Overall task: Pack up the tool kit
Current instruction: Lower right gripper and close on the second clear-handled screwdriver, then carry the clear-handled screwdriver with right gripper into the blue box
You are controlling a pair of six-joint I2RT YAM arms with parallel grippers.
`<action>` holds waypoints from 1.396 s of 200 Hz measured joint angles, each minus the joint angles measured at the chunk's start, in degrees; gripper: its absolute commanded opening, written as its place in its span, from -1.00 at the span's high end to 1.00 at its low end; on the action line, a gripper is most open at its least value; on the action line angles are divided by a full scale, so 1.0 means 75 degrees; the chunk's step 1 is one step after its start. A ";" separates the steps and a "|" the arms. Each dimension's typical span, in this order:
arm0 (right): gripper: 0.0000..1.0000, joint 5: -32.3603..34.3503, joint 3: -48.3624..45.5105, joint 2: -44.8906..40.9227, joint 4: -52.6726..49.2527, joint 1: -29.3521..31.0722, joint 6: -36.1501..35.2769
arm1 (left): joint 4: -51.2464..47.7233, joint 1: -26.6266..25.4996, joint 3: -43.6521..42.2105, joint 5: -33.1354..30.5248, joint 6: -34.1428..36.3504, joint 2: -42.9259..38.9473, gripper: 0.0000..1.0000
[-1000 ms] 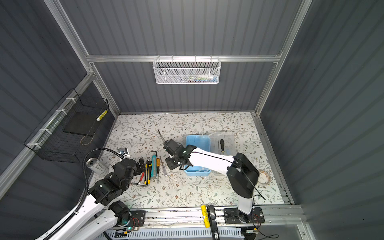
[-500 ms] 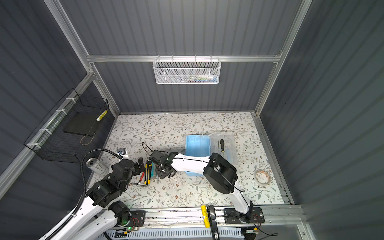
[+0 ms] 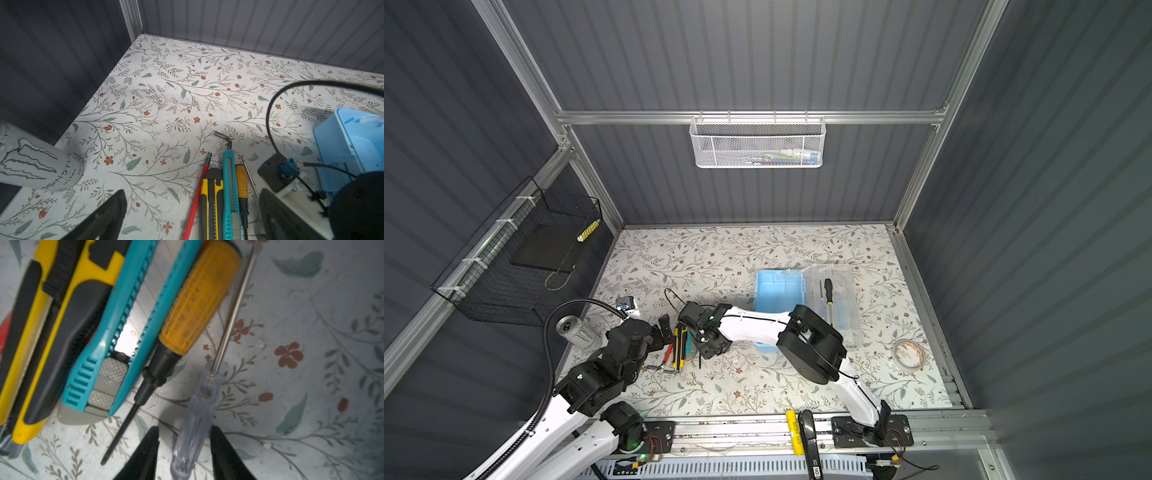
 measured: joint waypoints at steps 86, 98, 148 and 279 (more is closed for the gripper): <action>0.66 0.0128 0.0163 0.0131 -0.0172 -0.0111 0.0236 | 0.0000 0.0000 0.0000 0.0000 0.0000 0.0000 -0.99; 0.73 0.0143 0.0163 0.0125 -0.0169 -0.0137 0.0256 | 0.0003 0.0000 0.0000 0.0000 0.0000 0.0000 -0.99; 0.87 0.0434 -0.0178 -0.0396 -0.0178 -0.0172 0.0192 | 0.0003 0.0000 0.0003 0.0003 0.0000 0.0000 -0.99; 1.00 0.0213 -0.2614 -0.4855 0.0000 -0.2366 -0.0592 | 0.0003 0.0000 0.0000 0.0003 0.0000 0.0052 -0.99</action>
